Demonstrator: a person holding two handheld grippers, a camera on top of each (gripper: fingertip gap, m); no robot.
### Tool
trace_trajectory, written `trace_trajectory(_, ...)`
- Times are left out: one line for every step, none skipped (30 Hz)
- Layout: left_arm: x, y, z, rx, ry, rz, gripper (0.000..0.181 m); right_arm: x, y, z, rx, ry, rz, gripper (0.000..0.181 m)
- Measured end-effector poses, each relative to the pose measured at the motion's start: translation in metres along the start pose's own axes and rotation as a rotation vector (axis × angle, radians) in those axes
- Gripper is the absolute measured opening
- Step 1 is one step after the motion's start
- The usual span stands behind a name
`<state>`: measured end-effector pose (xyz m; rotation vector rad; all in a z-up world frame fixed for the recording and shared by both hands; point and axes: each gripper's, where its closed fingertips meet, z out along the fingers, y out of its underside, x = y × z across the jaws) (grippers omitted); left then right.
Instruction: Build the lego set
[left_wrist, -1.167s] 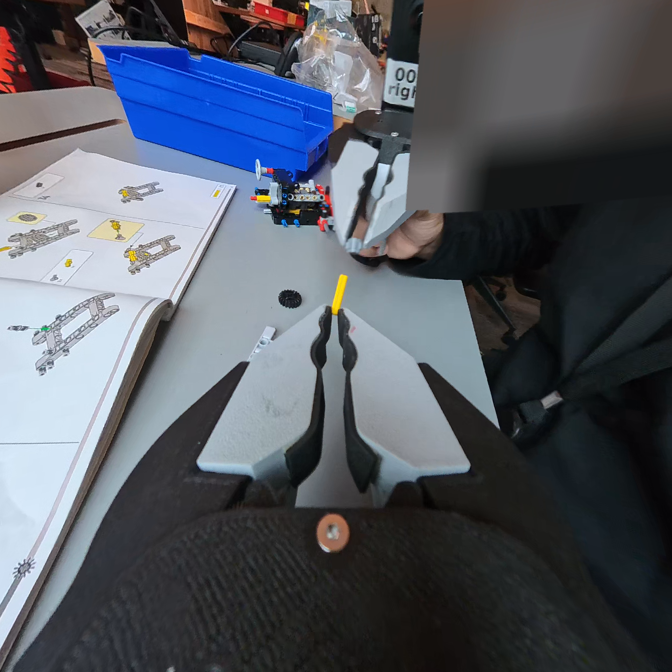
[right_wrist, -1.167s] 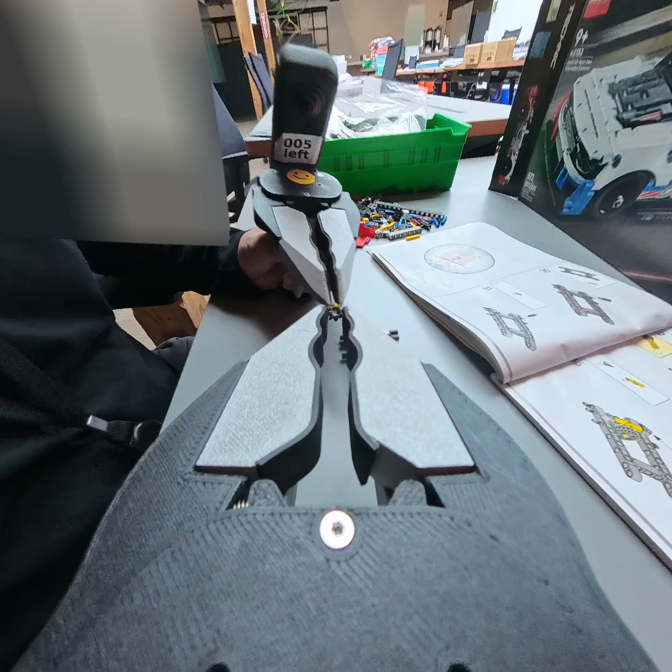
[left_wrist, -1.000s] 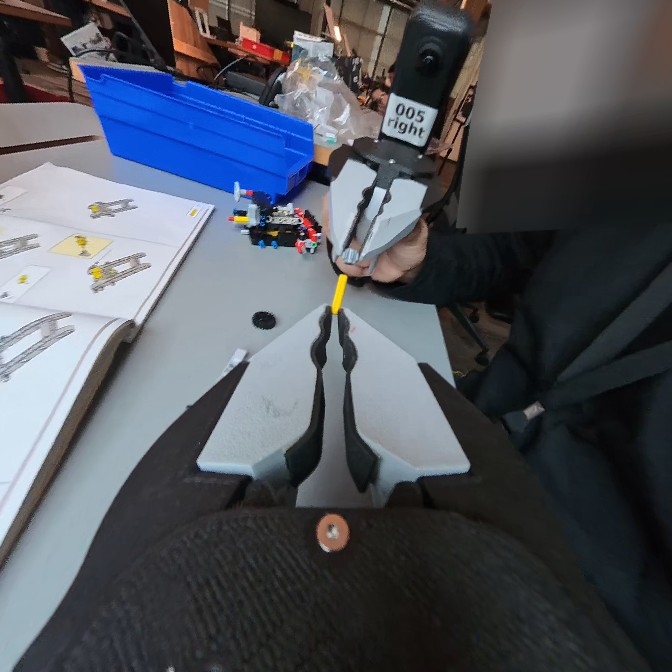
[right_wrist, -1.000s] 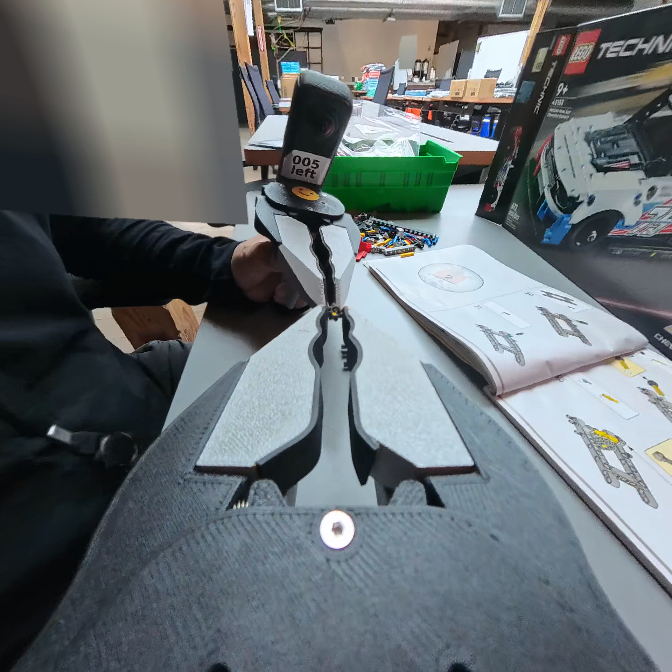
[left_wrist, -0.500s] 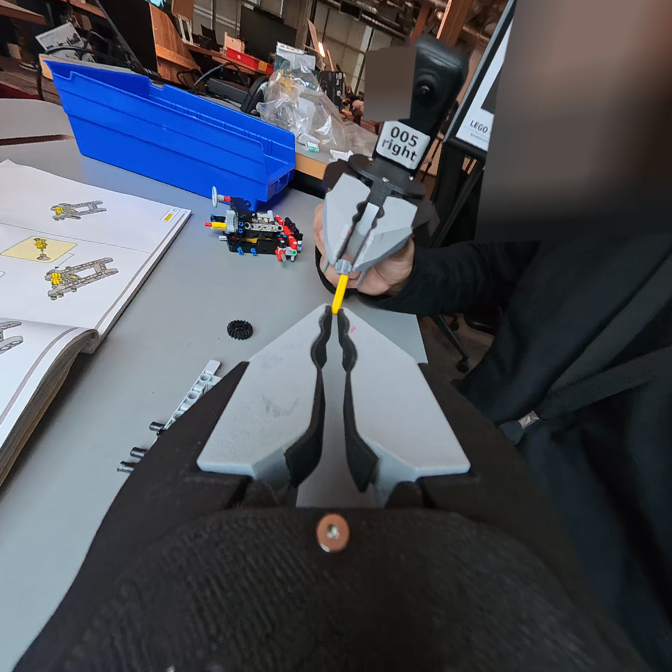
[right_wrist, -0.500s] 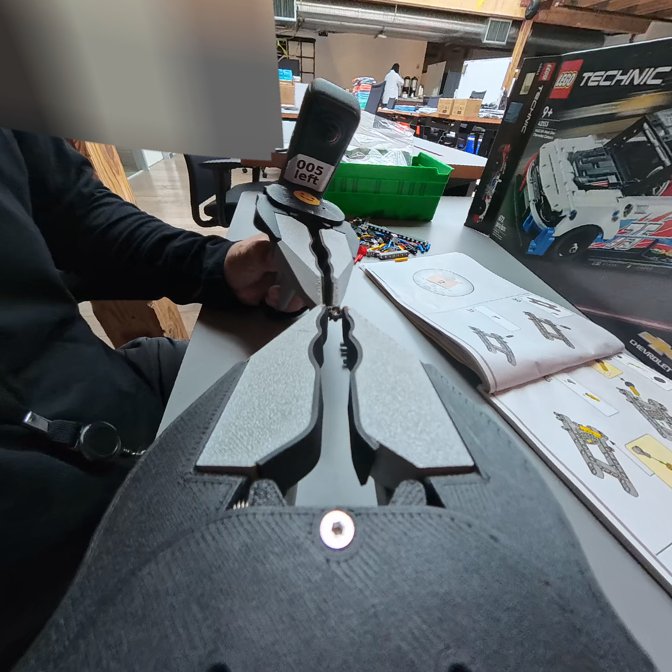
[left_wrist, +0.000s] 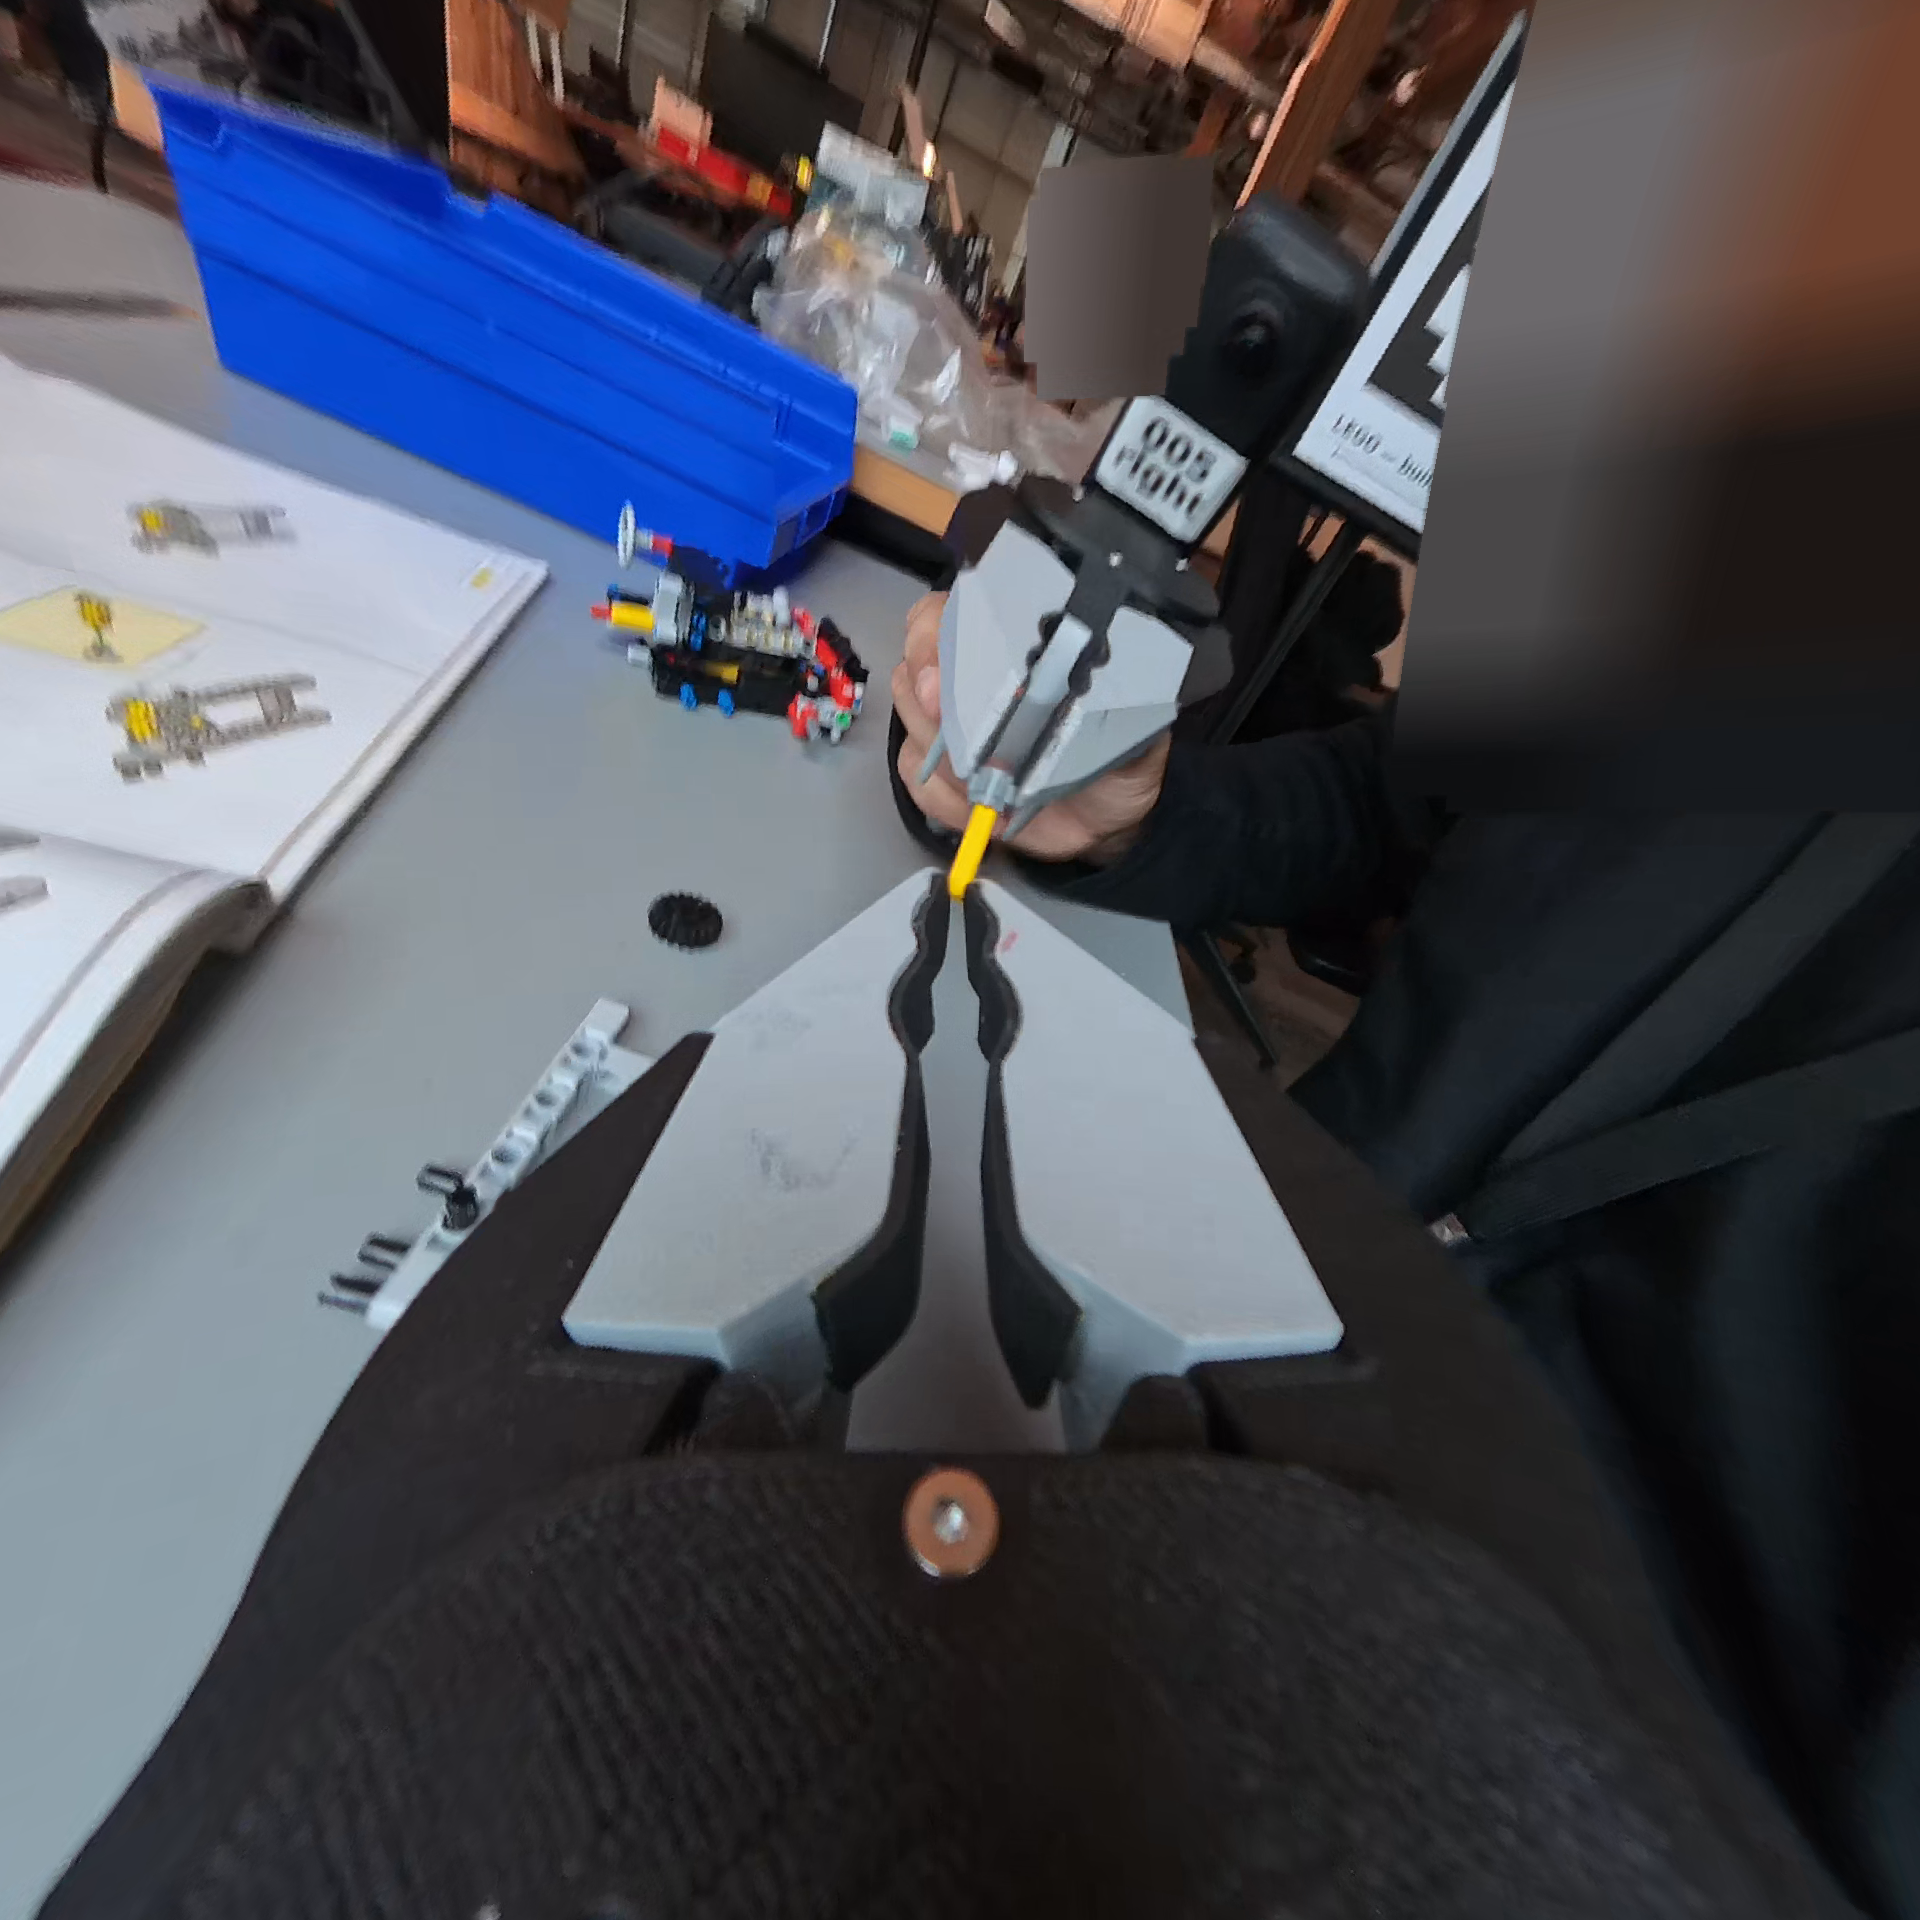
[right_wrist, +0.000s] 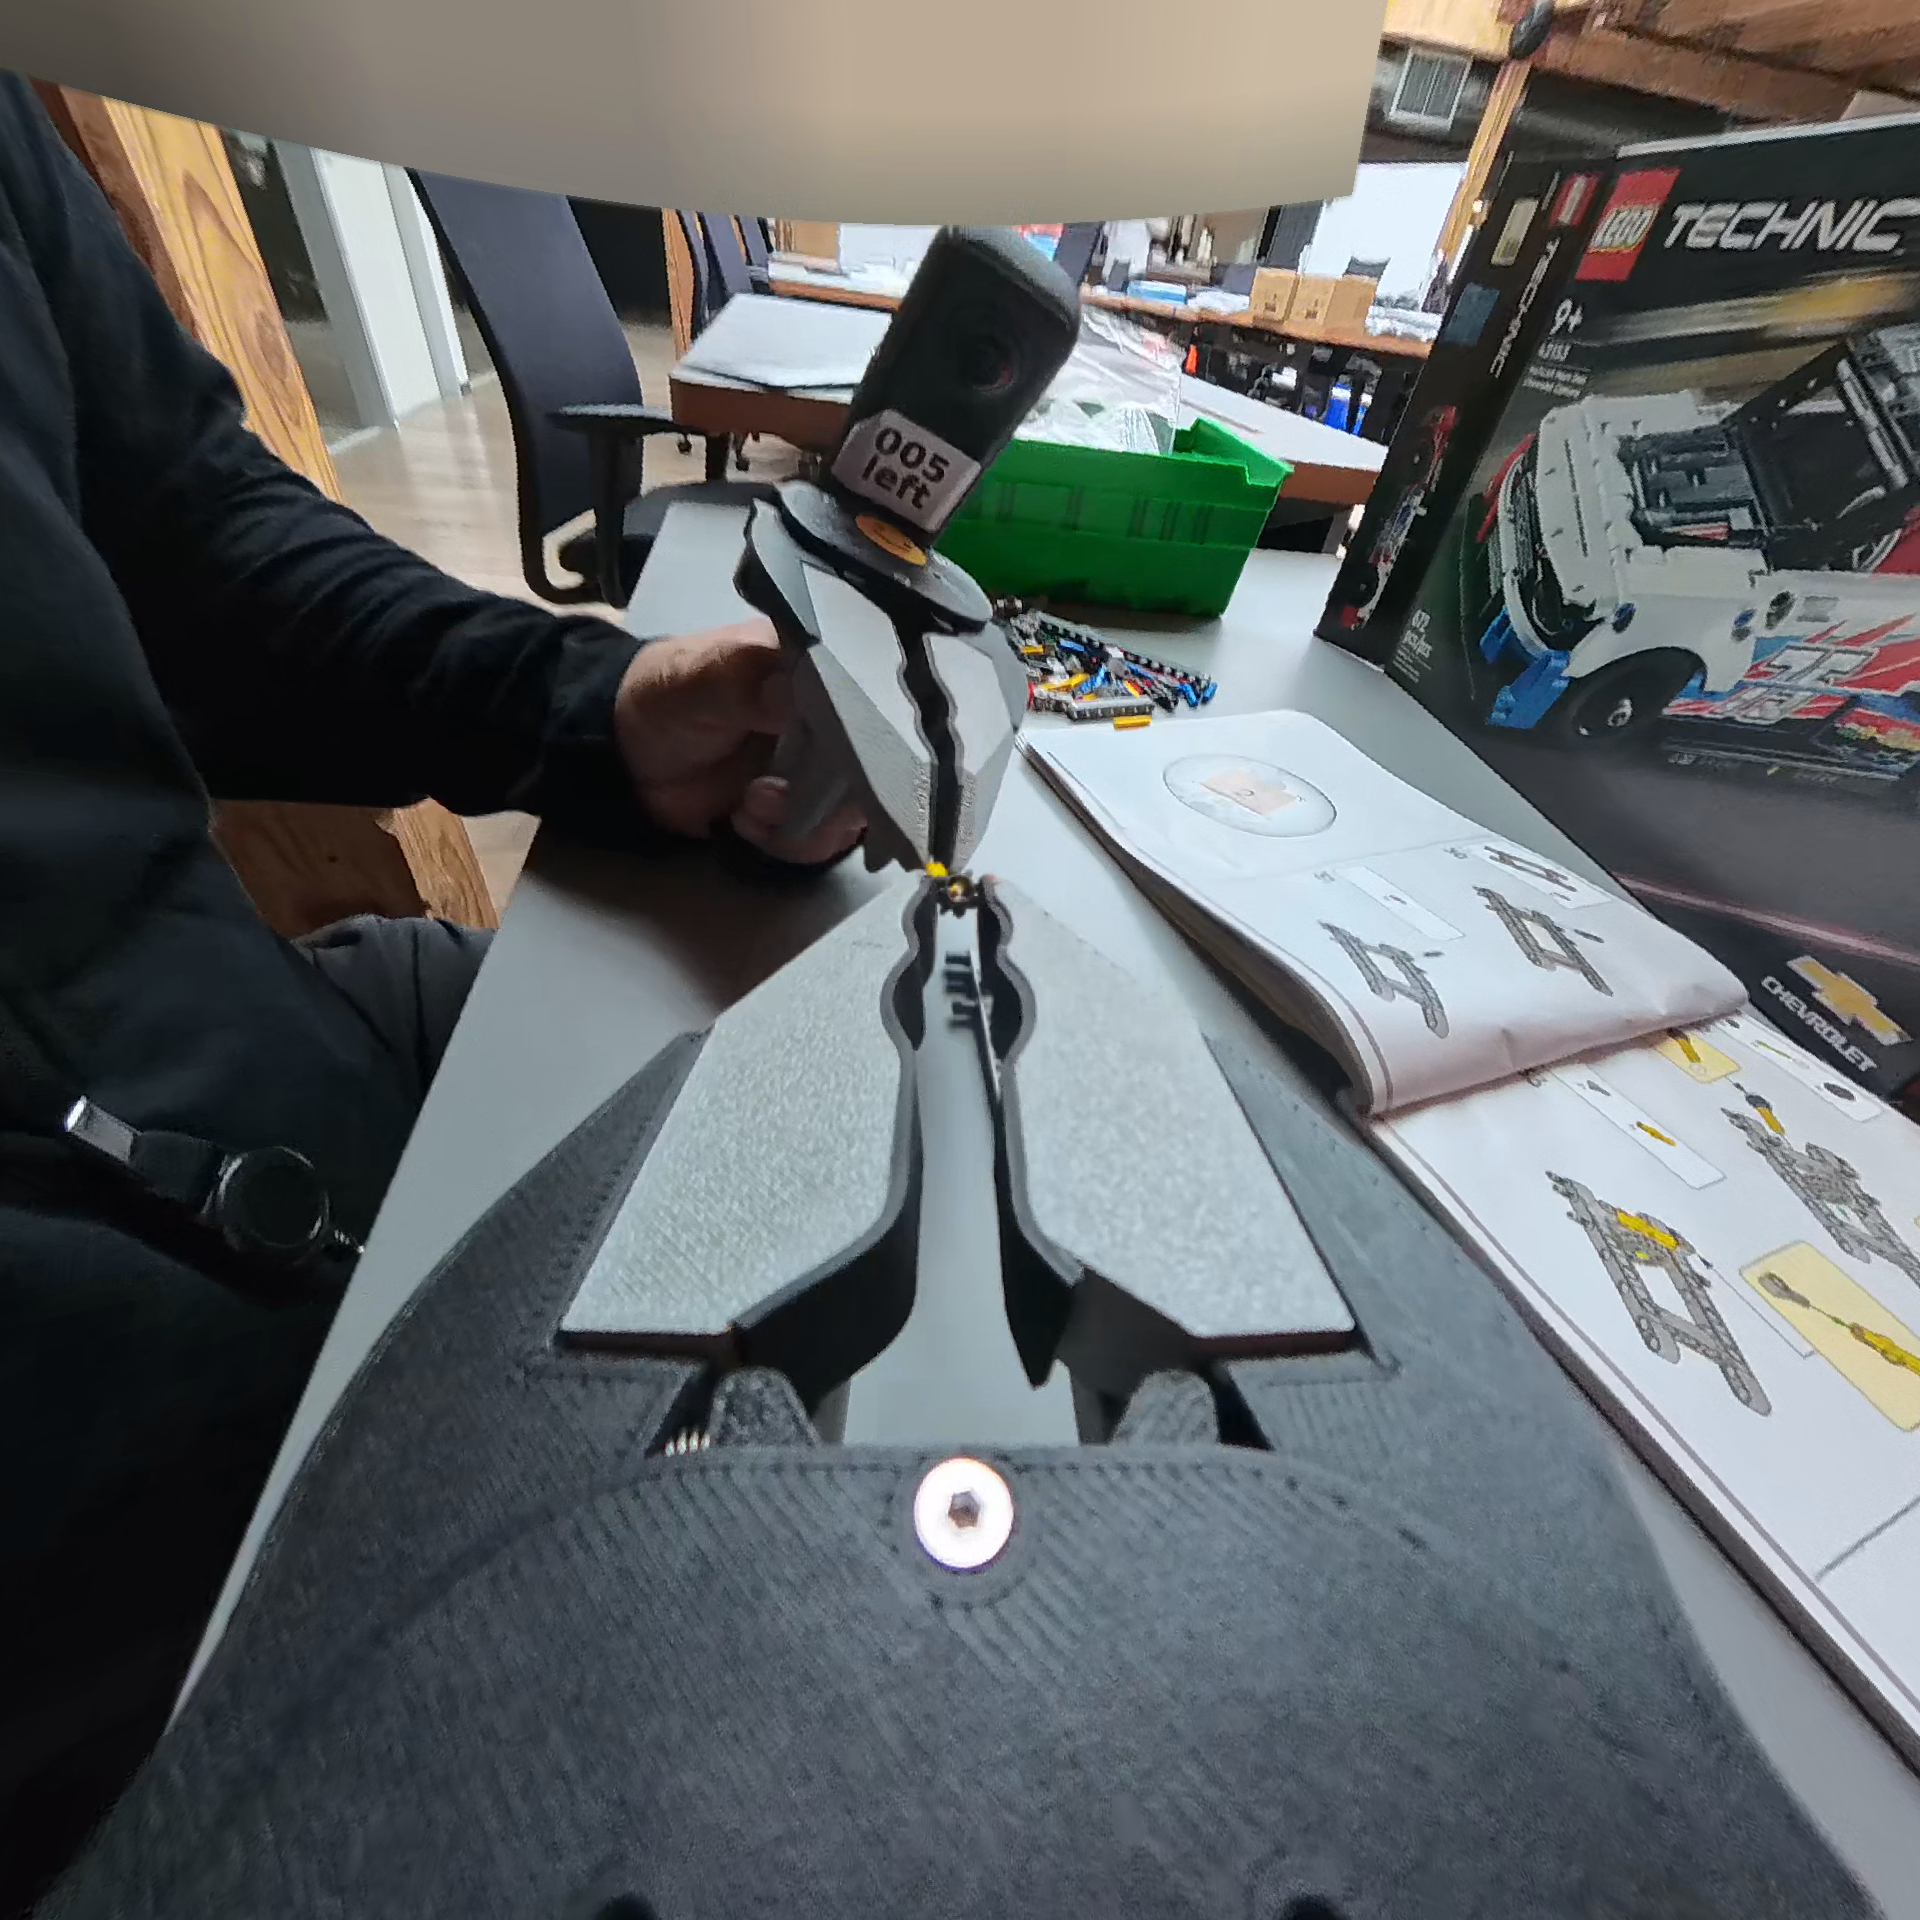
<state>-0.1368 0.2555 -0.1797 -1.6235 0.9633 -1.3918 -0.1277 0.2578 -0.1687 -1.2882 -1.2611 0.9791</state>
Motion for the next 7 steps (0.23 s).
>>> trace_trajectory(-0.001, 0.004, 0.001, -0.025, -0.009, -0.014, 0.0, 0.002, 0.005, -0.002, -0.022, 0.007, 0.003, 0.005)
trace_trajectory(-0.002, 0.008, 0.002, -0.049, -0.02, -0.036, 0.0, 0.003, 0.009, -0.004, -0.041, 0.006, 0.015, 0.003)
trace_trajectory(-0.004, 0.014, 0.002, -0.076, -0.04, -0.064, 0.0, 0.002, 0.013, -0.006, -0.057, -0.006, 0.036, 0.004)
trace_trajectory(-0.006, 0.02, 0.002, -0.111, -0.057, -0.086, 0.0, 0.0, 0.019, -0.008, -0.086, -0.025, 0.062, 0.004)
trace_trajectory(-0.007, 0.026, 0.002, -0.147, -0.074, -0.1, 0.0, -0.002, 0.029, -0.01, -0.141, -0.047, 0.09, 0.004)
trace_trajectory(-0.008, 0.033, 0.001, -0.188, -0.092, -0.11, 0.0, -0.004, 0.042, -0.011, -0.216, -0.059, 0.119, 0.004)
trace_trajectory(-0.01, 0.041, 0.001, -0.233, -0.121, -0.117, 0.0, -0.006, 0.054, -0.013, -0.291, -0.063, 0.142, 0.004)
